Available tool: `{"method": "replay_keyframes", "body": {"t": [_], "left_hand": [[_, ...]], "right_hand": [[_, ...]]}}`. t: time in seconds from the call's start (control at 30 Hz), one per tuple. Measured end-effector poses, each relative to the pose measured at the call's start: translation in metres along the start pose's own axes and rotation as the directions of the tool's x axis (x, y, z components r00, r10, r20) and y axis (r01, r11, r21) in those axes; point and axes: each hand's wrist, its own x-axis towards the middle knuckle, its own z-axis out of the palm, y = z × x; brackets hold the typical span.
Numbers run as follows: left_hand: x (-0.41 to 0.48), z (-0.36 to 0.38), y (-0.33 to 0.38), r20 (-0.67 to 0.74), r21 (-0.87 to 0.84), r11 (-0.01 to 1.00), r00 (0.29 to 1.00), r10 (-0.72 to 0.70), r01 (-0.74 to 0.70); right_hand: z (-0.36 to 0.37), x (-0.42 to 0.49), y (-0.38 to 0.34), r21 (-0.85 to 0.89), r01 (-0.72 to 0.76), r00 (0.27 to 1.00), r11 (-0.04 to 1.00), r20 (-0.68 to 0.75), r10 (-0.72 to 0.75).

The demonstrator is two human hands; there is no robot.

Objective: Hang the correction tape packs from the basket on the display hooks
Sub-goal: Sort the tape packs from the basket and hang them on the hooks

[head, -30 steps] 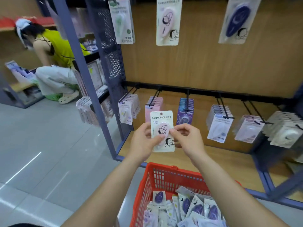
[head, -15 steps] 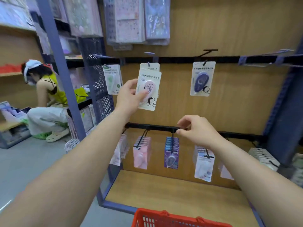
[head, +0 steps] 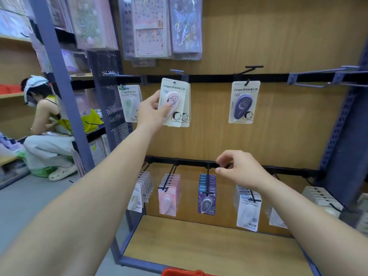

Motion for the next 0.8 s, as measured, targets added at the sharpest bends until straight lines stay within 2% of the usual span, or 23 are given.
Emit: {"method": "replay_keyframes", "body": {"t": [0.17,0.57,0.8], "left_hand": [[0.004,-0.001,-0.002,-0.008,-0.006,1.000,1.000,0.020,-0.020],[0.003,-0.004,-0.015,0.000,0.153,0.972,0.983,0.182,-0.180],[0.008,0.000,-0.021,-0.005,0.136,0.968,0.977,0.214,-0.211]], "right_hand": [[0.006,0.007,0.002,0.010,-0.013,1.000,1.000,0.010,0.013],[0.023,0.015,0.015,-0.007,-0.023,0.998,1.000,0.054,0.024],[0.029,0.020,0.018,-0.001,-0.031,0.998,1.000,0.059,0.031]]}}
